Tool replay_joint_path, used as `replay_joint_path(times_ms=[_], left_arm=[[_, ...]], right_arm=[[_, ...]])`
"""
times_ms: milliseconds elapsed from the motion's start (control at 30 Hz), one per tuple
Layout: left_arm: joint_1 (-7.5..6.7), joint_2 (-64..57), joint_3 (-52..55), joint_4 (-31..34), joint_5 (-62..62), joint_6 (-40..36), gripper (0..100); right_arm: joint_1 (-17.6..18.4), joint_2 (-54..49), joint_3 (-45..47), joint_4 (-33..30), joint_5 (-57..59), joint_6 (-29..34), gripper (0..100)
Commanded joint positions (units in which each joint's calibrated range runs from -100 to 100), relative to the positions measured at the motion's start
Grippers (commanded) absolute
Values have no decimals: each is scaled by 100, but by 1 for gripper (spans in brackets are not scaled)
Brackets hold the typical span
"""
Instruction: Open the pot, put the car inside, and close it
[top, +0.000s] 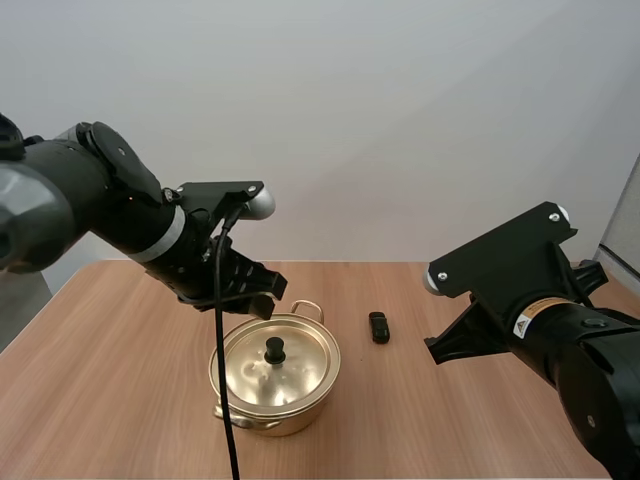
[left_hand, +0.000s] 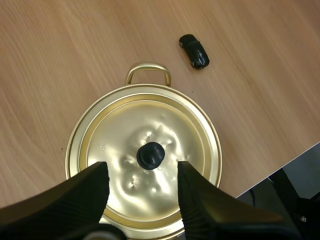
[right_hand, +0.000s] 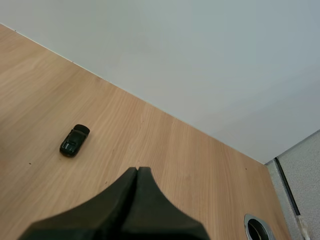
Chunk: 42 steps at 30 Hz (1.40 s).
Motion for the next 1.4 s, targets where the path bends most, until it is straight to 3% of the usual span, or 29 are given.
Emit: replay_joint_path(times_ms=[0,433,567,767,967,1233,1367], left_arm=[[-1,145,9,7,8,3,70],[-16,816,9,-255,8,411,70],[-126,964,9,-81,8,459,70],[-418,1008,9,287,8,565,70],[-426,1008,9,426,-14,600,70],[-603,1008,9,414,-137,579,70],[-603,1008,9,414,-233,579,70]], right_arm=[[3,6,-2,13,4,-26,0],[3,6,-2,58,4,-28,0],[3,6,-2,58,4,-28,0],[-34,6,-2,70,4,-28,0],[-78,6,-2,83,4,-36,0],[-94,6,-2,104,4,-49,0],[-94,6,-2,104,4,-49,0]])
